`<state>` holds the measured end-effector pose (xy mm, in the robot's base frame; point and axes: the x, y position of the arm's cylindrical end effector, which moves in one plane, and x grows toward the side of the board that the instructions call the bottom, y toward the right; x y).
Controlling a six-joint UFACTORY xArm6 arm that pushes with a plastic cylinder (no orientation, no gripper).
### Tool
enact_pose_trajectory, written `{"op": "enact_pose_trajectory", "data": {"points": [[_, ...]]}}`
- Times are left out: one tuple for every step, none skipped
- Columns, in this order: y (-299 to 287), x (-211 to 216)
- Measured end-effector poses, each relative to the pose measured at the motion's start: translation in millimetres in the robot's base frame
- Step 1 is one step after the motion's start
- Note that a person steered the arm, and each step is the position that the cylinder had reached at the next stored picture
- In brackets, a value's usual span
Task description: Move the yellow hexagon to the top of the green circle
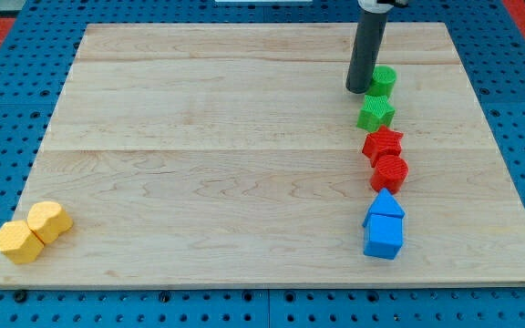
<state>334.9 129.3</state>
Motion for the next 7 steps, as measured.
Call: {"op": "enact_pose_trajectory", "data": {"points": [[0.0, 1.2], [-5.2, 5.1], [-63.3, -12.4], [-145.4, 0.5], [-156.0, 66.2], [-155.9, 121.6], [-155.9, 174.6]]}}
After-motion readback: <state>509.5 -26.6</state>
